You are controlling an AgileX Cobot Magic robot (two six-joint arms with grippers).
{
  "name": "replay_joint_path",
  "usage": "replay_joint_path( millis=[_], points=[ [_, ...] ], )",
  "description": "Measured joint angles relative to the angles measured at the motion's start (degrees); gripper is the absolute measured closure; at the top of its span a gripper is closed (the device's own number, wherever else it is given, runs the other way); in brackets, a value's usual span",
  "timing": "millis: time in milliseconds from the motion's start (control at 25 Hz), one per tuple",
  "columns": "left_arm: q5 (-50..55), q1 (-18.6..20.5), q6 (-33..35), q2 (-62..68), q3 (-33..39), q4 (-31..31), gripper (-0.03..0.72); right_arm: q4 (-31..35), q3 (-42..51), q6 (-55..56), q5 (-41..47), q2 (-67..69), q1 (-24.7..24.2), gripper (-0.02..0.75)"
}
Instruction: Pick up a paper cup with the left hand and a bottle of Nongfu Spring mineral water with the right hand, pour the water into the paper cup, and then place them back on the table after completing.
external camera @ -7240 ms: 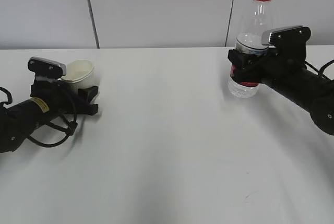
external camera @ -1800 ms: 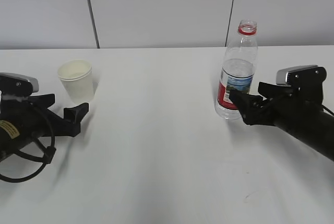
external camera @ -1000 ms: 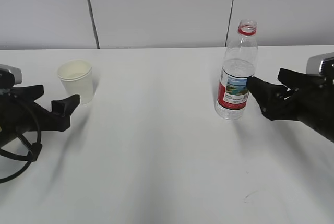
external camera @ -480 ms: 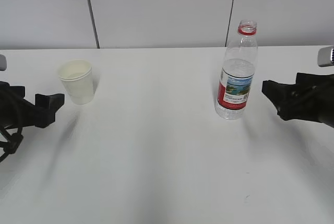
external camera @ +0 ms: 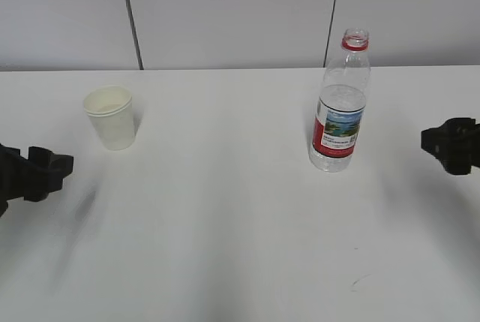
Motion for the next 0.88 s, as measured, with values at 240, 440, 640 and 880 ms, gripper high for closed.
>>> replay_joint_path(
  millis=[240, 440, 640, 880],
  points=[
    [21.76, -3.81, -0.32, -4.12, -3.30, -2.49, 0.188, 2.81, -10.25, 1.42, 27.09, -2.43, 0.00, 0.146],
    [42.02, -6.04, -0.34, -4.58, -10.86, -5.90, 0.207, 12.16, -20.08, -4.76, 49.43, -2.43, 0.00, 0.190],
    [64.33, -6.18, -0.34, -4.58, -21.74, -9.89, 0.210, 21.56, -26.52, -10.30, 66.64, -2.43, 0.00, 0.245],
    [85.44, -6.18, -0.34, -4.58, -32.13, -10.65, 0.225, 22.67, -28.30, -10.93, 75.09, -2.43, 0.00, 0.255]
  ],
)
